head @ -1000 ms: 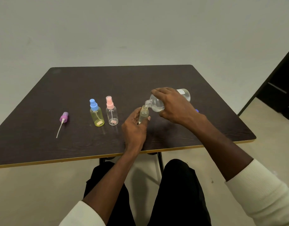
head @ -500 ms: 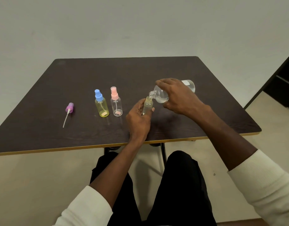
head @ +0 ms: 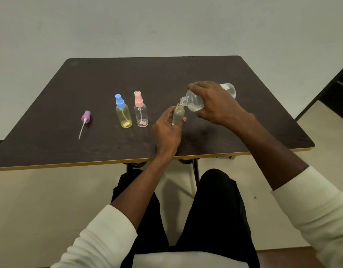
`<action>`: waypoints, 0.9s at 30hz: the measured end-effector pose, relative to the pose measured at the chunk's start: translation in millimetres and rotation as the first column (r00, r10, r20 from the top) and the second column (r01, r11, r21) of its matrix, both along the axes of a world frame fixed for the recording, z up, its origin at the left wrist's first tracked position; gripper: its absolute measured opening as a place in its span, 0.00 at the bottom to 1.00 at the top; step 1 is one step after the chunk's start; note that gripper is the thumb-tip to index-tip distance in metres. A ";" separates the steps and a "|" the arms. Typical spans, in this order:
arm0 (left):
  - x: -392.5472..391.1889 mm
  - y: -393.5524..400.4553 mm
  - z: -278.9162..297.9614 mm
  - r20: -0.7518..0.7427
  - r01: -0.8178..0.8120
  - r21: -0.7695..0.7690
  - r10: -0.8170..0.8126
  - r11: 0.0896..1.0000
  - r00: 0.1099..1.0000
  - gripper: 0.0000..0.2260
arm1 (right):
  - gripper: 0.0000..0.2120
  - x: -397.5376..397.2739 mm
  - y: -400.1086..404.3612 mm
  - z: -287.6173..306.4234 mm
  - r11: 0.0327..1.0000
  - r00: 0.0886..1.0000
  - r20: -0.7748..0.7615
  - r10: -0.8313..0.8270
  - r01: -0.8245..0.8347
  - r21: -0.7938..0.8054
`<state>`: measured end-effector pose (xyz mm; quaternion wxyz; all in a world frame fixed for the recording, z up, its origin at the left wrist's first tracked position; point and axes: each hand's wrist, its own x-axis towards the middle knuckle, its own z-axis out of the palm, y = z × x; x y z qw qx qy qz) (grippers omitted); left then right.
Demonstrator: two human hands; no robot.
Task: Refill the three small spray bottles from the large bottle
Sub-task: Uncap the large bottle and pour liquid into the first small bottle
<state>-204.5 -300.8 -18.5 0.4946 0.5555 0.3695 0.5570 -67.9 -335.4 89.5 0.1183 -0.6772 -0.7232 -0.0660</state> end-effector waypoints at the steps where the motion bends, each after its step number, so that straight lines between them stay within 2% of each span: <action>1: -0.1 0.1 -0.5 0.001 0.002 0.004 -0.002 1.000 1.000 0.16 | 0.35 0.5 0.0 0.2 1.000 1.000 0.001 0.000 0.000 0.001; 13: -1.5 0.8 -1.0 -0.002 0.021 0.021 -0.021 1.000 1.000 0.15 | 0.36 0.9 1.1 -2.2 1.000 1.000 0.010 -0.001 0.001 0.004; 27: -0.1 3.4 -4.3 0.000 0.024 0.014 -0.024 1.000 1.000 0.18 | 0.36 2.5 1.5 -3.6 1.000 1.000 0.013 -0.004 0.004 0.008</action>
